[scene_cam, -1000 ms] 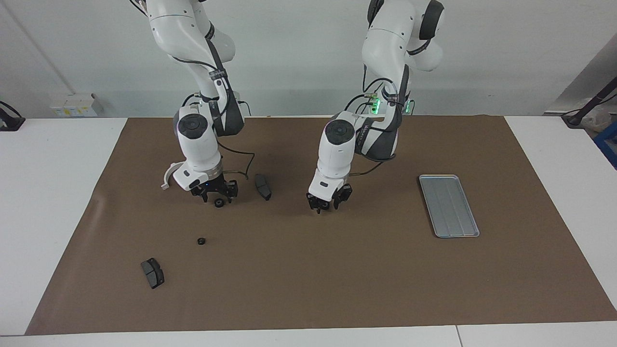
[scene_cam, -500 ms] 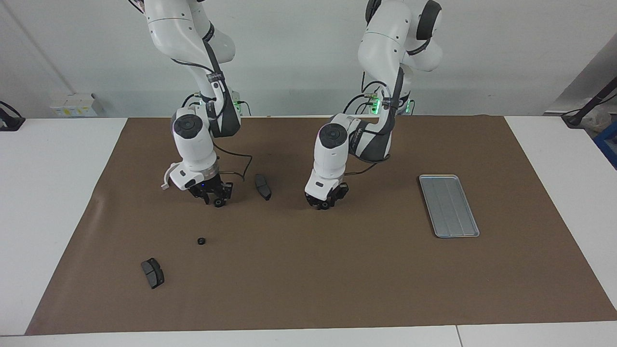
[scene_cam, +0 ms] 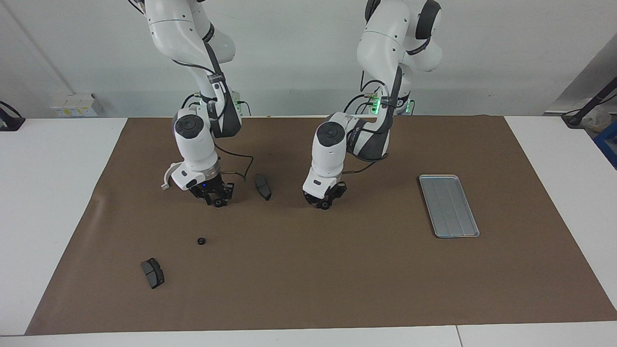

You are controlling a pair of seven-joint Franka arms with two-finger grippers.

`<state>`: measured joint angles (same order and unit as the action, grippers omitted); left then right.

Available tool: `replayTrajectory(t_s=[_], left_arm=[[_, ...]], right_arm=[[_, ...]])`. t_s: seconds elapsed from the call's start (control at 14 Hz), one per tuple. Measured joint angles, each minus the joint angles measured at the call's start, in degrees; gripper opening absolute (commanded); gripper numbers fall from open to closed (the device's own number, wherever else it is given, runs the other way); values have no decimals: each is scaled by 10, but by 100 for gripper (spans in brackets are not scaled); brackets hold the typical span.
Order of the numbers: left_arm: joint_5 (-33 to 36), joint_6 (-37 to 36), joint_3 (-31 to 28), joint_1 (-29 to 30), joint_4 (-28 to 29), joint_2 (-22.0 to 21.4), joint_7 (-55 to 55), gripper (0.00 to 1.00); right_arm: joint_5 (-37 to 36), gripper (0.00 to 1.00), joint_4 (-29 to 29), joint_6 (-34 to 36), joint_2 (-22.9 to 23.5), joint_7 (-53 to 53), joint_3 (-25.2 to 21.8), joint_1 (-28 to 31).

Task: Pick bearing gear from pile to tray

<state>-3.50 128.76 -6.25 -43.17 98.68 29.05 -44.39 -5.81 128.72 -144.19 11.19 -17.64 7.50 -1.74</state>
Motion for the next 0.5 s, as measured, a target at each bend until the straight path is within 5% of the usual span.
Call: replayTrajectory(t_s=[0.5], left_arm=[[0,-11,-14,59,-13,-29,-1,15]], right_arm=[[45,0,-84,40,-2,-46,7,-50]])
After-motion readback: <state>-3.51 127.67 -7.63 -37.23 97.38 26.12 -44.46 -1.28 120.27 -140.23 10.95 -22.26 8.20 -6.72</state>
